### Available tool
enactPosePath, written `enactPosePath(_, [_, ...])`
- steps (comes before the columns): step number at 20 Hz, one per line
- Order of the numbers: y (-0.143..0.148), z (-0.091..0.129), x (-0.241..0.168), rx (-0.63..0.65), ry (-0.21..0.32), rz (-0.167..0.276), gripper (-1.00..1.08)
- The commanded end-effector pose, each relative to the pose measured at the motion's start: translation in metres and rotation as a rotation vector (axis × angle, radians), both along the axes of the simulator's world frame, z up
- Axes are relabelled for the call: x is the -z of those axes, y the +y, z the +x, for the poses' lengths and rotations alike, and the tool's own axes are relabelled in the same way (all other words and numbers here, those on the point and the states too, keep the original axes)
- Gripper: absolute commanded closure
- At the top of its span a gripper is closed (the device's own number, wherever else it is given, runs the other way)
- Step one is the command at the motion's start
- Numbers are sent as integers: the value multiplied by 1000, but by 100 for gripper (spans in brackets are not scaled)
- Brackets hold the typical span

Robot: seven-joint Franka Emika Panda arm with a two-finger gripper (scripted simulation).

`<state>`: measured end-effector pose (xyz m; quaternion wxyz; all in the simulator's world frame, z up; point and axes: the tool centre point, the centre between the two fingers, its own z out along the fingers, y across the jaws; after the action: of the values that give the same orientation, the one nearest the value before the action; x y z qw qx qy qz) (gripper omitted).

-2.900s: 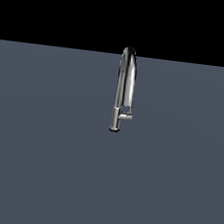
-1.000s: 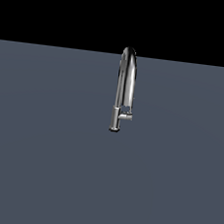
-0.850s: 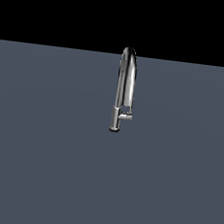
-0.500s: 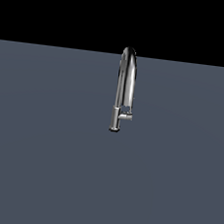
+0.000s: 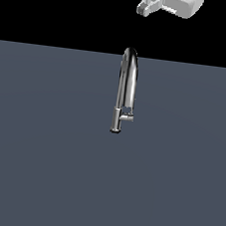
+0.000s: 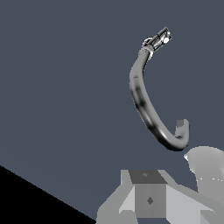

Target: Turn on the faucet by rotating a designated handle.

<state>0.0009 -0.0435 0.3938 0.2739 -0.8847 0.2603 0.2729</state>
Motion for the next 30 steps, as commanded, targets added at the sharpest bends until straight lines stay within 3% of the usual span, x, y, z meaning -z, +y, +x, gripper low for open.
enactPosePath(1, [-5, 10, 14, 35, 42, 38, 108])
enactPosePath(17, [-29, 61, 129, 295, 348, 314, 108])
enactPosePath(30, [-28, 73, 235, 516, 604, 539, 108])
